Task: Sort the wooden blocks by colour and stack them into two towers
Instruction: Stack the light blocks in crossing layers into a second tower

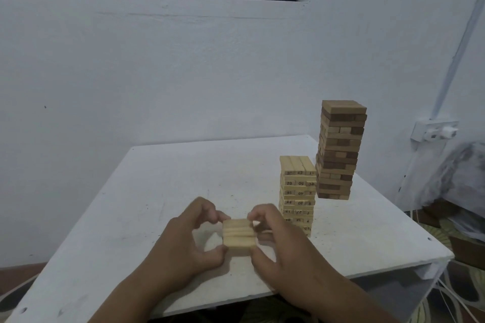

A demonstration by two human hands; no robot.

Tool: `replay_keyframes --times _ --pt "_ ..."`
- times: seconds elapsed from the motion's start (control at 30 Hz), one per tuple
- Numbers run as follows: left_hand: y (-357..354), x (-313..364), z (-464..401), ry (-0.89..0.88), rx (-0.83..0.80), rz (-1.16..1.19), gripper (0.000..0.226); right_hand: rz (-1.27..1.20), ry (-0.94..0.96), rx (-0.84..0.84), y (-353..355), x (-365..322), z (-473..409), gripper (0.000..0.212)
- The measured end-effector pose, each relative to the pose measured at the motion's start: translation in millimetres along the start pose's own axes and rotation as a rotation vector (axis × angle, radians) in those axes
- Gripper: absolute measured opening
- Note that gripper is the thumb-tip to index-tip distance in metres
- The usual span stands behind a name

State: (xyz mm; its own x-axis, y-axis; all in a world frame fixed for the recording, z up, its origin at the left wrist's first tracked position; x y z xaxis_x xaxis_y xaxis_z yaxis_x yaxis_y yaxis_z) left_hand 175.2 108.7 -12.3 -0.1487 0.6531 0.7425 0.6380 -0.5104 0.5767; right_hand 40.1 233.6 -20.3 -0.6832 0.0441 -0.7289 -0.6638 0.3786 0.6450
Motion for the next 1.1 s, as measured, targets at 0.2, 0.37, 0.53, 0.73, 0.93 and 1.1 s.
replay_keyframes --times 0.2,0.37,0.53,0.73,0.93,1.1 --pt "27.8 36.8 -16.6 -0.078 0.158 0.054 0.049 -0.109 0.123 0.227 30.2 -31.5 -8.5 0.043" --pt "32.1 79.0 -44.3 -0.148 0.148 0.043 0.053 -0.04 0.178 0.371 73.5 -48.5 -6.3 0.041" --pt "11.8 105.2 -80.1 -0.18 0.092 0.027 0.052 -0.012 0.162 0.494 112.5 -32.3 -8.5 0.039" --pt "-24.5 102.0 -107.6 -0.129 0.029 -0.02 0.052 -0.01 0.025 0.539 129.5 4.2 -16.1 0.043" --pt "-36.3 87.8 -112.1 -0.086 0.021 -0.083 0.053 -0.017 -0.022 0.508 127.6 19.8 -21.2 0.042" --pt "-36.0 84.2 -108.6 -0.06 0.019 -0.087 0.058 -0.002 -0.048 0.492 125.9 22.7 -22.9 0.047"
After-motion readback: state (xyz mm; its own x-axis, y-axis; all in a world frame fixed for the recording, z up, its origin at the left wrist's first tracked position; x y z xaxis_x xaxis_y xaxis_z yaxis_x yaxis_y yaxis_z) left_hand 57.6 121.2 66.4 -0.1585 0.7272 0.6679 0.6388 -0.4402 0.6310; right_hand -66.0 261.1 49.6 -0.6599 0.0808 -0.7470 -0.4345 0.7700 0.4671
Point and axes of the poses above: each hand's wrist, its own z-axis away from the middle knuckle, its own y-axis out of the back of the hand, x = y × z, the point moved 5 cm from there along -z, towards the middle knuckle
